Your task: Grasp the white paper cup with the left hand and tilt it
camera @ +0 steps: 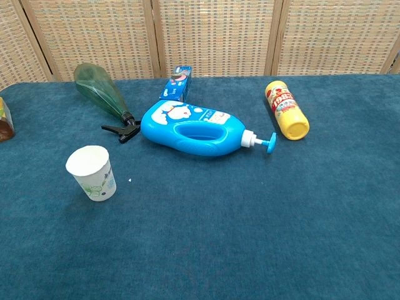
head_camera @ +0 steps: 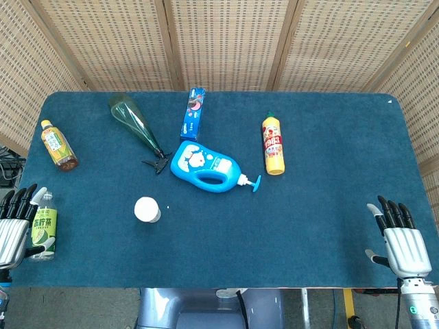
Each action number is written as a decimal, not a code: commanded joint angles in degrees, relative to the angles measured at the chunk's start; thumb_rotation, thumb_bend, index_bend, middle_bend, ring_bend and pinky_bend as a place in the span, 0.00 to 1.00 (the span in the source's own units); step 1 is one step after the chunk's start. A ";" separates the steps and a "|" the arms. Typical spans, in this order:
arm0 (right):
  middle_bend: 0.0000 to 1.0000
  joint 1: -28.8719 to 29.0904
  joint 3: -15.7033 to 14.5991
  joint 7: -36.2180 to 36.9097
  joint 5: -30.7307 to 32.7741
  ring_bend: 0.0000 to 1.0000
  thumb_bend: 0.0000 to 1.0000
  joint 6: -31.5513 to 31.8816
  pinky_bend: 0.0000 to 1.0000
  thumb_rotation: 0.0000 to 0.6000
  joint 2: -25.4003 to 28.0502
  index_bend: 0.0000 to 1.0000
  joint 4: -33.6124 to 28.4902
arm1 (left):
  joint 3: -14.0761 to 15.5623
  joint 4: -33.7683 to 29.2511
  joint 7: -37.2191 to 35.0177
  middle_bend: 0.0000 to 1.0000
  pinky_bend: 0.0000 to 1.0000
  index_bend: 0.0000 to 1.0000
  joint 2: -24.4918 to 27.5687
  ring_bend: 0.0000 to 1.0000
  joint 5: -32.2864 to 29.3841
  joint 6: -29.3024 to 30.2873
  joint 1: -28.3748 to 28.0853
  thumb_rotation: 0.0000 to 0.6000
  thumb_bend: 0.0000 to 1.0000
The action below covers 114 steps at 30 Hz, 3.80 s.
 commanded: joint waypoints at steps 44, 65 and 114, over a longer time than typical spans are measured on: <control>0.00 0.22 -0.64 1.17 -0.37 0.00 0.00 -0.99 0.00 1.00 -0.48 0.00 0.20 | -5.08 -16.23 21.12 0.00 0.00 0.03 0.72 0.00 -13.99 -23.67 -16.66 0.97 0.05; 0.00 0.73 -0.42 5.03 -0.28 0.00 0.00 -1.84 0.00 1.00 0.24 0.00 0.65 | -6.51 -16.81 42.58 0.00 0.00 0.13 -13.46 0.00 -43.53 -22.18 -31.57 0.97 0.08; 0.00 1.26 -1.01 5.40 -0.17 0.00 0.00 -3.20 0.00 1.00 -0.08 0.00 0.10 | -4.10 8.86 -13.99 0.00 0.00 0.33 -24.20 0.00 -22.59 -29.37 -24.75 1.00 0.32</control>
